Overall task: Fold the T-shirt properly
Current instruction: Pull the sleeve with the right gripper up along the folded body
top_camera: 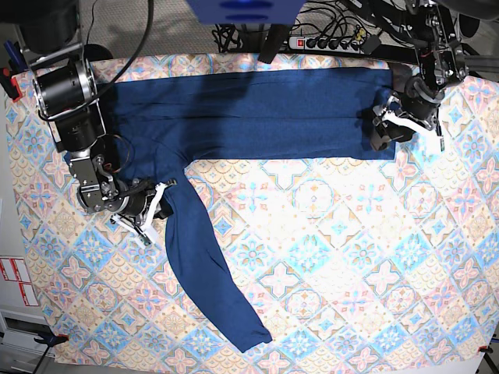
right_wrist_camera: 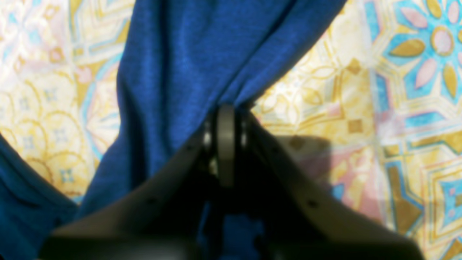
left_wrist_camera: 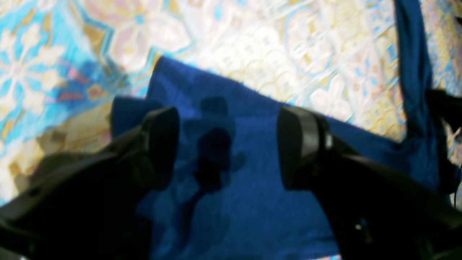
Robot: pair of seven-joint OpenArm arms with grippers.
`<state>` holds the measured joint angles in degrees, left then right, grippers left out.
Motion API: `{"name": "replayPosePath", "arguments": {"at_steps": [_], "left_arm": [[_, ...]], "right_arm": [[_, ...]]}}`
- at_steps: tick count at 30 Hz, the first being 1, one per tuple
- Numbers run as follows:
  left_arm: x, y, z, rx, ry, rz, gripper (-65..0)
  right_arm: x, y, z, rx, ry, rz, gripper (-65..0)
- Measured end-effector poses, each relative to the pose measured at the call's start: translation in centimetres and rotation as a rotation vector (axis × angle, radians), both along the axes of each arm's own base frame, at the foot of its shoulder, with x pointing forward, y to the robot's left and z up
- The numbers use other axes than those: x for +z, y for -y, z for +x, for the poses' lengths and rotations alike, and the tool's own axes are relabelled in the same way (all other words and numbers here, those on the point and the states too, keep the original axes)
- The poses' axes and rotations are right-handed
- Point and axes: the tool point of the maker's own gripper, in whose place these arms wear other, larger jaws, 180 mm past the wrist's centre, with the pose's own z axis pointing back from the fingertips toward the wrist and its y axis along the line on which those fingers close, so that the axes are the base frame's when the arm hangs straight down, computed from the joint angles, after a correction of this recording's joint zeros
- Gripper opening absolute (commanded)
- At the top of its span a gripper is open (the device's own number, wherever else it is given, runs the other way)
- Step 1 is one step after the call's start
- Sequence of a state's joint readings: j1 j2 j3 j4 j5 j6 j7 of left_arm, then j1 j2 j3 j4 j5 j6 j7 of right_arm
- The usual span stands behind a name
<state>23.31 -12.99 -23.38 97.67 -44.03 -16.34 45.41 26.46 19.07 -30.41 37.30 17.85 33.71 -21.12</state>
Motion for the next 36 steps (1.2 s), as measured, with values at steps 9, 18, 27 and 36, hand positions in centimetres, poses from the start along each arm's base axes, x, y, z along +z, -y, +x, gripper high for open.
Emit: {"name": "replayPosePath", "arguments": {"at_steps": [9, 18, 27, 36], "left_arm": [[0.0, 0.0, 0.2, 0.003, 0.005, 0.0, -23.5], [0.0, -0.1, 0.2, 0.003, 0.004, 0.003, -23.5], [0.0, -0.1, 0.2, 0.003, 0.004, 0.003, -23.5], [0.1, -0.1, 0.3, 0.002, 0.006, 0.003, -23.5]], "right_arm": [[4.5, 4.1, -4.2, -0.092, 0.06, -0.074, -64.5], [8.4, -0.1, -11.5, 0.044, 0.139, -0.076, -64.6], [8.3, -2.7, -18.5, 0.115, 0.081, -0.041, -64.6], [7.1, -3.5, -20.9, 0.148, 0.018, -0.046, -64.7]]}}
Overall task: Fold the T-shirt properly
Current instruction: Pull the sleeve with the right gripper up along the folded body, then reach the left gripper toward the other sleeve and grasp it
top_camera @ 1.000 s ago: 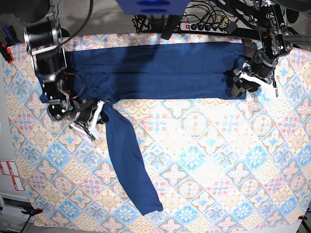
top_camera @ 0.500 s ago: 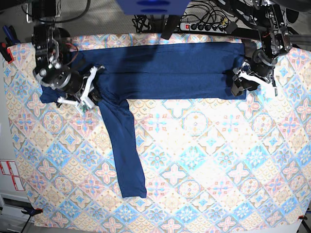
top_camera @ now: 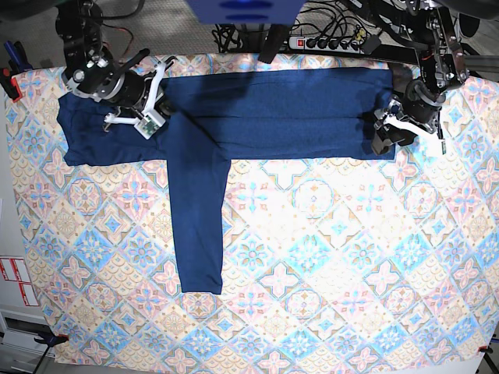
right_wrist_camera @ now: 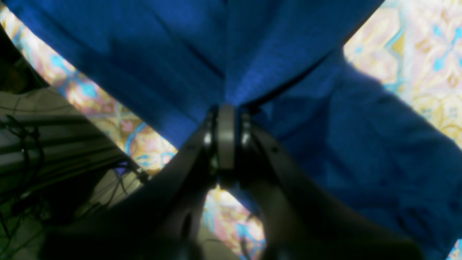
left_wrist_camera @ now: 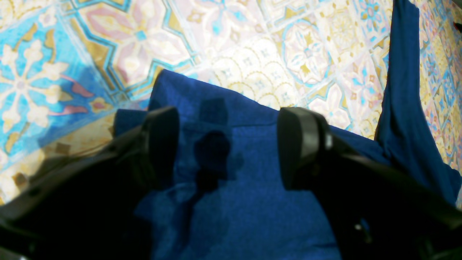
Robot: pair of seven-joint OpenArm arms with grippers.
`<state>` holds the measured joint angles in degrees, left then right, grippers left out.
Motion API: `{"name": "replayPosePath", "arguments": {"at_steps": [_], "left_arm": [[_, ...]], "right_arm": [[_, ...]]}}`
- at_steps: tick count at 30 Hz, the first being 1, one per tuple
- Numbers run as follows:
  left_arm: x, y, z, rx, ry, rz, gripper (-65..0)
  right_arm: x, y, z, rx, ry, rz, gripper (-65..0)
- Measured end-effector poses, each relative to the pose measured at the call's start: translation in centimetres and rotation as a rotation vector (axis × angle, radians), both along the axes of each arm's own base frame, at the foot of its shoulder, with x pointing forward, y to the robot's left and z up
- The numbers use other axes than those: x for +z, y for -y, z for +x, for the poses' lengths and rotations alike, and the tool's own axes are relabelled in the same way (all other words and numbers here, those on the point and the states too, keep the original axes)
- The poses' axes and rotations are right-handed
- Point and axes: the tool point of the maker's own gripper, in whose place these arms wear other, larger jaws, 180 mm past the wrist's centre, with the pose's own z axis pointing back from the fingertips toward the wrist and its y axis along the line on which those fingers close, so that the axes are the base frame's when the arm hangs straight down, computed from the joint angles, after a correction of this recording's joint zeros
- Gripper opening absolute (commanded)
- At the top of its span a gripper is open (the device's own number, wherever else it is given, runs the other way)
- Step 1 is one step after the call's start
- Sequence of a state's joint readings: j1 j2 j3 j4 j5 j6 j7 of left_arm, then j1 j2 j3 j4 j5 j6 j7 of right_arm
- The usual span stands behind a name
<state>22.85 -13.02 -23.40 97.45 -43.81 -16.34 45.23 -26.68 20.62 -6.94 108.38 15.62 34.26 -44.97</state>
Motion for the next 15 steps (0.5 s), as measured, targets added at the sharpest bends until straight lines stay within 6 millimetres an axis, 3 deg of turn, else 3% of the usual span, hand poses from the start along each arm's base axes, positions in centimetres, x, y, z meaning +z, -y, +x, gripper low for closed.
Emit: {"name": "replayPosePath", "arguments": {"at_steps": [5, 7, 11, 15], "left_arm": [[1.5, 0.4, 2.6, -0.01, 0.06, -0.008, -23.5], [2.5, 0.8, 4.3, -0.004, 0.105, -0.018, -23.5], [3.7, 3.4, 6.8, -0.077, 0.134, -0.046, -23.5], [5.2, 8.0, 9.3, -0.155, 0.173, -0.119, -23.3]], "right_arm": [[-0.8, -5.9, -3.7, 0.166, -0.073, 0.088, -64.3], [-0.7, -6.7, -4.4, 0.193, -0.088, 0.111, -63.6], [-2.0, -4.1, -3.4, 0.204, -0.14, -0.059, -57.0], [-1.1, -3.2, -1.0, 0.155, -0.09, -0.049, -52.9]]}}
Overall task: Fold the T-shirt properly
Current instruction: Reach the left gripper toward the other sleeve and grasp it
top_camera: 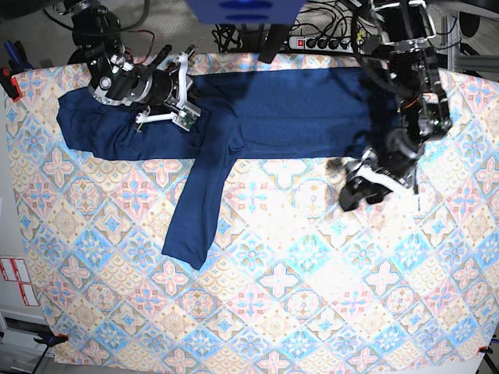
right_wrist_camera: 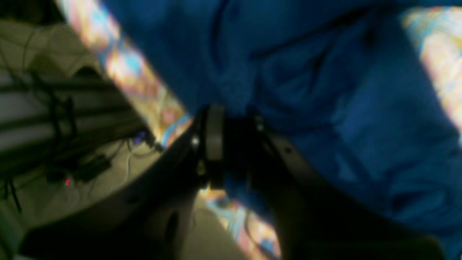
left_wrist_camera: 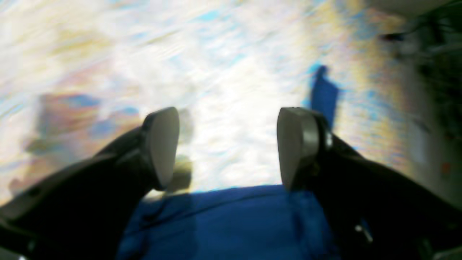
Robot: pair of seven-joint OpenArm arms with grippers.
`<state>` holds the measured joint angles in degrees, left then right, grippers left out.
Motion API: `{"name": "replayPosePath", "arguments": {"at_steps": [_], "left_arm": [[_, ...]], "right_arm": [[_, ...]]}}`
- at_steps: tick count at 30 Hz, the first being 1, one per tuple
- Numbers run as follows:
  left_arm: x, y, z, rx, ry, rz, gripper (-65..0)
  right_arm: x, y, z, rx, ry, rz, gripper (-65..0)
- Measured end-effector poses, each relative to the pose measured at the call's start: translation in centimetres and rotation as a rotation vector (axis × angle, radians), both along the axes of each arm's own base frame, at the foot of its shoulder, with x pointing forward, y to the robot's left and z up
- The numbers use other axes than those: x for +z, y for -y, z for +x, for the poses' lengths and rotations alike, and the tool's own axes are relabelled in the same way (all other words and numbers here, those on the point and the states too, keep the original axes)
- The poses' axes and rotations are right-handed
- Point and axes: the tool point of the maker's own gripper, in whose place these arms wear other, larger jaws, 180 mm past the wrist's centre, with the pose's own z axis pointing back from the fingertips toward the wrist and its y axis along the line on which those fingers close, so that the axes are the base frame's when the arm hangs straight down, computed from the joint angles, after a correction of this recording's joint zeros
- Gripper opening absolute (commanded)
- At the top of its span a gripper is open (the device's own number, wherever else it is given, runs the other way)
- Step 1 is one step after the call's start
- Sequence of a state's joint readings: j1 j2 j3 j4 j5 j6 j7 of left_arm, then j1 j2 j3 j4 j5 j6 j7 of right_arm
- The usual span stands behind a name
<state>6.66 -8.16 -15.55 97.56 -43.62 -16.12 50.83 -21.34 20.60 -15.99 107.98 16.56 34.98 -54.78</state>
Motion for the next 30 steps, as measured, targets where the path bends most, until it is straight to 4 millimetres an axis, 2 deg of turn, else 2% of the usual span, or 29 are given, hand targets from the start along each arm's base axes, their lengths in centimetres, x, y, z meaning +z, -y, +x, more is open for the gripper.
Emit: {"name": "replayPosePath", "arguments": {"at_steps": [1, 4, 7, 12, 14, 17, 21, 26, 30], "left_arm": [[0.2, 1.6, 0.4, -0.035, 0.0, -0.012, -23.3], [1.2, 6.4, 1.8, -0.138, 0.03, -0.016, -23.1], [1.3, 11.1, 3.3, -0.22, 0.039, -0.013, -23.0], [-3.2, 17.3, 5.5, -0.307, -0.058, 0.027, -23.0], [-4.0, 20.0, 6.2, -0.349, -0.065, 0.024, -23.0], [-4.9, 23.0, 7.7, -0.377, -0.067, 0.018, -23.0], [-6.9, 23.5, 8.8, -0.361, -0.089, 0.027, -23.0], [-9.6, 23.4, 8.0, -0.356, -0.125, 0.053, -23.0], [-10.2, 23.4, 7.8, -0.352, -0.13, 0.056, -23.0]], "right_arm": [[0.3, 0.8, 0.7, -0.035, 0.015, 0.003, -52.5], [0.5, 4.9, 2.1, -0.124, 0.043, -0.084, -52.4], [1.5, 6.7, 3.7, -0.195, 0.097, -0.078, -52.3], [1.7, 9.2, 3.2, -0.272, 0.097, -0.093, -52.3], [1.4, 10.2, 2.4, -0.286, 0.084, -0.118, -52.3], [1.5, 9.7, 2.1, -0.29, 0.095, -0.083, -52.3], [1.7, 9.4, 2.3, -0.291, 0.106, -0.067, -52.4], [2.0, 10.1, 2.6, -0.311, 0.12, -0.069, -52.4], [2.3, 11.4, 3.1, -0.341, 0.136, -0.093, -52.4]]}}
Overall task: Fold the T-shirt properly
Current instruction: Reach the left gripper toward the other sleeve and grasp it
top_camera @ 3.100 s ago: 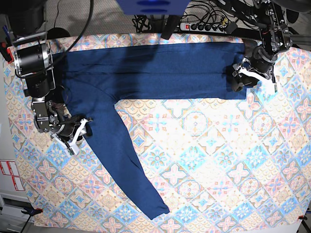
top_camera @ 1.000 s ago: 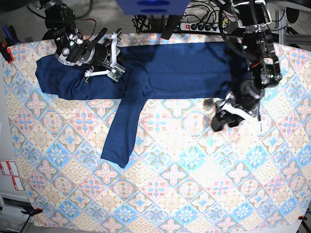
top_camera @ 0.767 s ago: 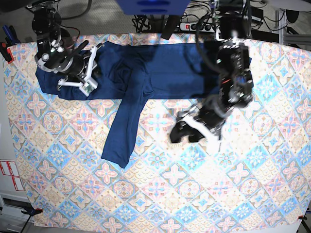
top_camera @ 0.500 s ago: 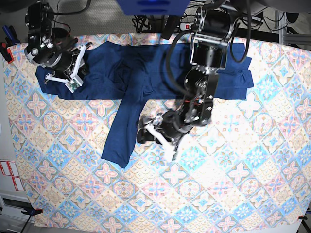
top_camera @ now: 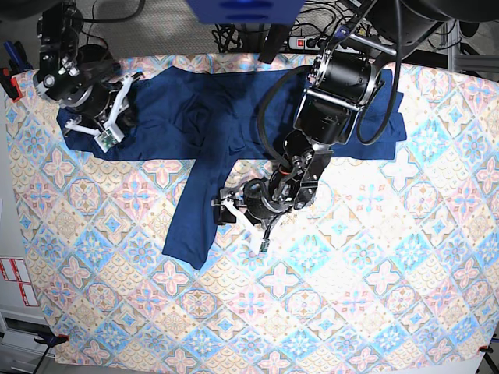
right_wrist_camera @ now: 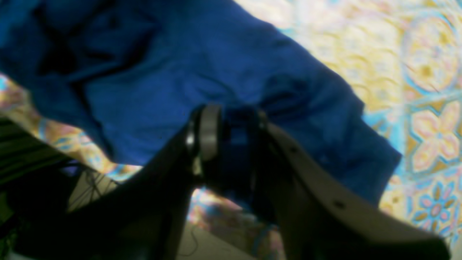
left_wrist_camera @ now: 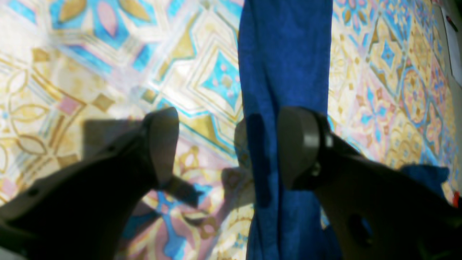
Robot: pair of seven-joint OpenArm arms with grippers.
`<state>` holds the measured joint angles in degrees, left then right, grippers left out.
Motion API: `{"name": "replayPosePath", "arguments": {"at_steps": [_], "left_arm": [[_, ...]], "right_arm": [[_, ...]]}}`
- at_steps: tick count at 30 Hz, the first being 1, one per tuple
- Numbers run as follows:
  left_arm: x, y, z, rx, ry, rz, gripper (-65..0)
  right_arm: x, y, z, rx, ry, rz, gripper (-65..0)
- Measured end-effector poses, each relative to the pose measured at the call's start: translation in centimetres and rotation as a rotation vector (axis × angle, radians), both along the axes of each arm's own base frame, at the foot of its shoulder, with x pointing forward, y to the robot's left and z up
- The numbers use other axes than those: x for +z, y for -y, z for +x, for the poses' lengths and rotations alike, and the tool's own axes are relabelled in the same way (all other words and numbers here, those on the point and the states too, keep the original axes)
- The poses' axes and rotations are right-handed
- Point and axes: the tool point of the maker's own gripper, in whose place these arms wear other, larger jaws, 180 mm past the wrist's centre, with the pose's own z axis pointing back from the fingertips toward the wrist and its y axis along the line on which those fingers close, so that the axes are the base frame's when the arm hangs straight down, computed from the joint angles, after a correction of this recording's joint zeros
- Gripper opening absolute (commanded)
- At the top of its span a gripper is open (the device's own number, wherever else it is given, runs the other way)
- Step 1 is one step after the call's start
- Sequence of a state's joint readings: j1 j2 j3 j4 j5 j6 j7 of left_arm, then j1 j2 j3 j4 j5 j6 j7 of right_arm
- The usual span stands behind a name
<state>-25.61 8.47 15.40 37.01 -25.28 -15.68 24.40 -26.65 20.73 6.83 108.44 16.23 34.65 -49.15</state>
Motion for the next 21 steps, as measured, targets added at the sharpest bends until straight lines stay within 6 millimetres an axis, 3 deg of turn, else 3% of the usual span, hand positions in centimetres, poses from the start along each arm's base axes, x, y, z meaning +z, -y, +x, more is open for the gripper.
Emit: {"name": "replayPosePath", "arguments": {"at_steps": [6, 14, 18, 21], "left_arm": [[0.1, 0.6, -0.2, -0.035, 0.012, 0.018, -23.0], [-0.7, 3.1, -2.8, -0.151, 0.042, 0.051, -23.4], [-0.9, 3.4, -3.4, -0.15, 0.043, 0.041, -23.8], [-1.1, 3.4, -3.6, -0.16, 0.035, 0.045, -32.4]], "right_arm": [[0.0, -0.3, 0.0, 0.0, 0.0, 0.01, -52.4], [-0.1, -0.3, 0.0, 0.0, 0.0, 0.009, -52.4], [-0.1, -0.3, 0.0, 0.0, -0.001, 0.009, -52.4], [-0.1, -0.3, -0.1, 0.001, -0.002, 0.008, -52.4]]}}
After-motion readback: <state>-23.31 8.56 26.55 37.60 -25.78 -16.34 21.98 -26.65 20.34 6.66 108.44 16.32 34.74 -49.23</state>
